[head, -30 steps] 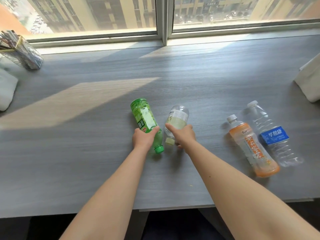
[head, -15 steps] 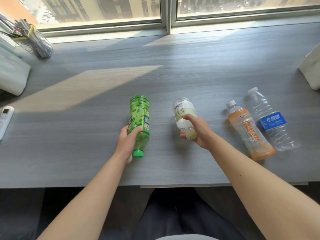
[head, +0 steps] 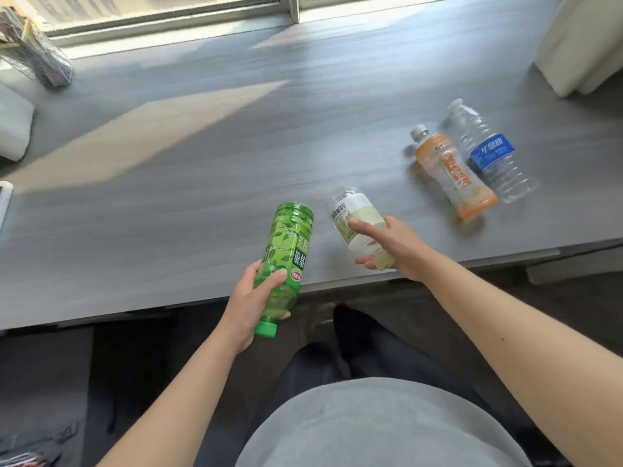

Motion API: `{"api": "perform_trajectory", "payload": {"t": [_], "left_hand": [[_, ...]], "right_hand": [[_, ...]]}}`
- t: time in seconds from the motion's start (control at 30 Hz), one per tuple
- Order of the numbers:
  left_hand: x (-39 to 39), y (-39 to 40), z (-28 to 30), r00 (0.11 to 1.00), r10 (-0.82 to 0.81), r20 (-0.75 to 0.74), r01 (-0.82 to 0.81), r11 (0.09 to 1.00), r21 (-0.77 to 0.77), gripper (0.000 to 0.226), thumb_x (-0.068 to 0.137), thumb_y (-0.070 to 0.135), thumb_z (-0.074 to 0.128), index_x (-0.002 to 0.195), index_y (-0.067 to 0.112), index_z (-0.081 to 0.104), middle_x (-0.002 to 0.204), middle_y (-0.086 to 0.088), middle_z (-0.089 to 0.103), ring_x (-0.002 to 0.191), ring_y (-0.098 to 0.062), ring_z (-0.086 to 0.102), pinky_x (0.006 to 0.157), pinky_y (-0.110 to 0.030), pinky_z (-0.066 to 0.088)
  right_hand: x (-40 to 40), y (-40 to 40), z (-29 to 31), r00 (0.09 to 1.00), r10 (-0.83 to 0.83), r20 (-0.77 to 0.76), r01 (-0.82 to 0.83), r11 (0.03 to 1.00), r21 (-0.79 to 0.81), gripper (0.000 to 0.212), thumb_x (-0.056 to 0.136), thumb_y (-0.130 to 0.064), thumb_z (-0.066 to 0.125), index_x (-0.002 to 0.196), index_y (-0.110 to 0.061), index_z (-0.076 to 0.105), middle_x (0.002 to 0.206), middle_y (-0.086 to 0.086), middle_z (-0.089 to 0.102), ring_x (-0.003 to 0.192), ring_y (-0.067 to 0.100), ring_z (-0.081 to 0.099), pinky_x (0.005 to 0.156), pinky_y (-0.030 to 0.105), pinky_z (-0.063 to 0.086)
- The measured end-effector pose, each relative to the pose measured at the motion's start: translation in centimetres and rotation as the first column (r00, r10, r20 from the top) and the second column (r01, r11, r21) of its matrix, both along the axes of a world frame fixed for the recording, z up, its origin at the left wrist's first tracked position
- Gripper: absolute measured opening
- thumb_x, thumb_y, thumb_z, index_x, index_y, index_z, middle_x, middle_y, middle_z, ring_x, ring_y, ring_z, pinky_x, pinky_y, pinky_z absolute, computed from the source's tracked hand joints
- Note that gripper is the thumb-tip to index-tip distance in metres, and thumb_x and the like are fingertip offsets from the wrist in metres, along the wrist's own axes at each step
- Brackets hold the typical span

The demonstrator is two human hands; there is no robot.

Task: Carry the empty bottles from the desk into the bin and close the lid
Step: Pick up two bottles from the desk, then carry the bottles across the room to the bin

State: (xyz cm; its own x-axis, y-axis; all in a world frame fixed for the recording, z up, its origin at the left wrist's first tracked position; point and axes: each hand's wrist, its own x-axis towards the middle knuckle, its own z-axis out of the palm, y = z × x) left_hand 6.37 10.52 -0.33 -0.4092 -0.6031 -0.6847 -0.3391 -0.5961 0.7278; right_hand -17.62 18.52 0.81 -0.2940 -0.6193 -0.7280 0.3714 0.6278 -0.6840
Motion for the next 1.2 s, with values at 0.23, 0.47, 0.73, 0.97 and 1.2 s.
{"api": "perform_trajectory", "payload": {"t": [0.23, 0.47, 0.73, 0.97, 1.2], "left_hand": [[6.2, 4.1, -0.2, 0.920, -0.332, 0.208, 0.361, 0.924, -0.123, 0.061, 0.071, 0.040, 0.072, 0.125, 0.033, 0.046, 0.112, 0.004, 0.062, 0.095, -0.022, 0.068, 0.064, -0.041, 0.061], [8.8, 6.7, -1.7, 0.730, -0.504, 0.461, 0.617, 0.777, -0.128, 0.058, 0.077, 0.040, 0.066, 0.128, 0.031, 0.039, 0.104, 0.002, 0.058, 0.085, -0.022, 0.066, 0.059, -0.038, 0.061], [5.9, 9.8, -4.6, 0.468, -0.621, 0.628, 0.845, 0.522, -0.114, 0.066, 0.076, 0.040, 0.067, 0.132, 0.018, 0.039, 0.101, 0.003, 0.054, 0.082, -0.013, 0.055, 0.061, -0.022, 0.042], [0.1, 13.7, -6.4, 0.269, -0.665, 0.697, 0.939, 0.342, -0.035, 0.072, 0.076, 0.043, 0.066, 0.136, 0.016, 0.036, 0.117, -0.009, 0.060, 0.093, -0.021, 0.056, 0.075, -0.027, 0.042], [-4.6, 15.0, -7.0, 0.152, -0.654, 0.741, 0.976, 0.217, -0.008, 0.069, 0.077, 0.041, 0.067, 0.134, 0.014, 0.038, 0.117, -0.013, 0.060, 0.100, -0.028, 0.057, 0.079, -0.032, 0.045]], "right_hand": [[5.6, 8.0, -0.1, 0.997, -0.005, -0.073, 0.004, 1.000, -0.012, 0.042, 0.067, -0.052, 0.074, 0.096, -0.029, 0.053, 0.100, 0.004, 0.070, 0.071, 0.020, 0.076, 0.052, 0.025, 0.056], [9.2, 18.6, -1.5, 0.981, -0.163, -0.108, 0.174, 0.980, 0.100, 0.059, 0.070, -0.052, 0.072, 0.118, -0.025, 0.049, 0.102, 0.005, 0.070, 0.071, 0.018, 0.074, 0.051, 0.024, 0.053], [10.8, 31.3, -4.5, 0.919, -0.363, -0.153, 0.392, 0.879, 0.272, 0.037, 0.074, -0.046, 0.071, 0.099, -0.024, 0.056, 0.090, 0.007, 0.069, 0.061, 0.020, 0.068, 0.049, 0.025, 0.048], [11.2, 40.9, -5.6, 0.817, -0.550, -0.172, 0.575, 0.757, 0.311, 0.023, 0.077, -0.039, 0.071, 0.081, -0.029, 0.051, 0.082, 0.006, 0.066, 0.059, 0.024, 0.064, 0.044, 0.025, 0.044], [10.8, 44.9, -6.3, 0.688, -0.708, -0.162, 0.711, 0.611, 0.347, 0.029, 0.076, -0.037, 0.072, 0.089, -0.025, 0.051, 0.086, 0.006, 0.064, 0.053, 0.020, 0.059, 0.043, 0.023, 0.044]]}}
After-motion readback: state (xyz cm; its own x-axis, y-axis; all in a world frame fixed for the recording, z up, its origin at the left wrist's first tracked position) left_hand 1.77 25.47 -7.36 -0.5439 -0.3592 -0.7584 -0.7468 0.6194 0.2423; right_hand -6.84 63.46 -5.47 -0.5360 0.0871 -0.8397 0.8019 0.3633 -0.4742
